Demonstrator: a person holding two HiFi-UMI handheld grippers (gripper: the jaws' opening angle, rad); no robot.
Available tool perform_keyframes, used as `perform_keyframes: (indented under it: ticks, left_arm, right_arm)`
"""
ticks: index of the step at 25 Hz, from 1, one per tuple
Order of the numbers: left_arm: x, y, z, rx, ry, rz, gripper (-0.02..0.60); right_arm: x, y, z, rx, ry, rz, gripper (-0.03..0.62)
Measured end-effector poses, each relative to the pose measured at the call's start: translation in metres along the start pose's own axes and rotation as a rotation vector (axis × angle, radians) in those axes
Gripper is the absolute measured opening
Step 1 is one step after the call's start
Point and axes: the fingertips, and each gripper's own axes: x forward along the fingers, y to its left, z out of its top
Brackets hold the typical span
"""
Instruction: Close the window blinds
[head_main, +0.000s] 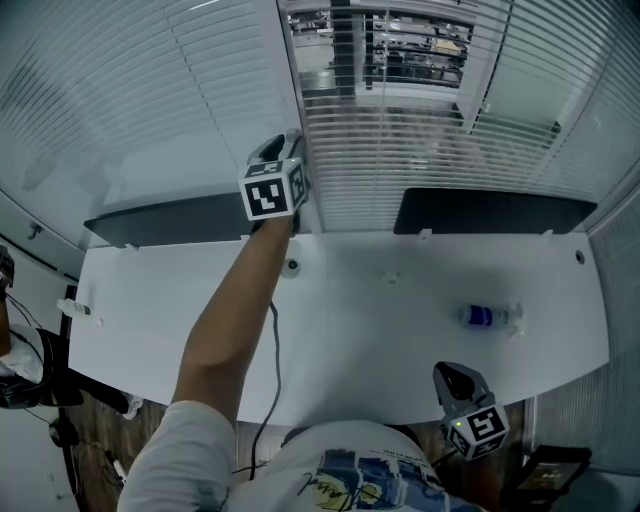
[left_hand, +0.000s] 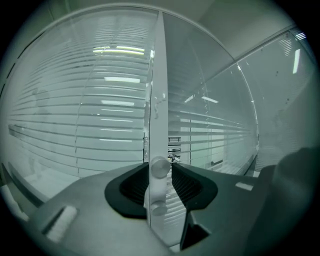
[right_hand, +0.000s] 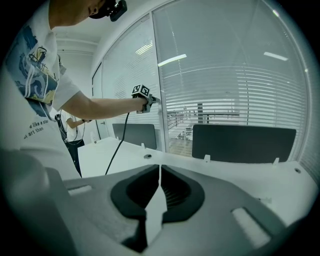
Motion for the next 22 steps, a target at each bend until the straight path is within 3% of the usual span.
perform_keyframes:
  ticks: [11,22]
  left_arm:
    - [-0.050,0.010,-0.013,0.027,0.014,-0.034,0.123]
    - [-0.129,0.013,-0.016,-0.020,-0.010,-0.105,0.021]
  right_arm:
    - [0.005,0.026,0.015,-0.037,-0.006,0.034,0.012]
    - [0.015,0.066,0.032,-0.091,-0.050,0.087,0.012]
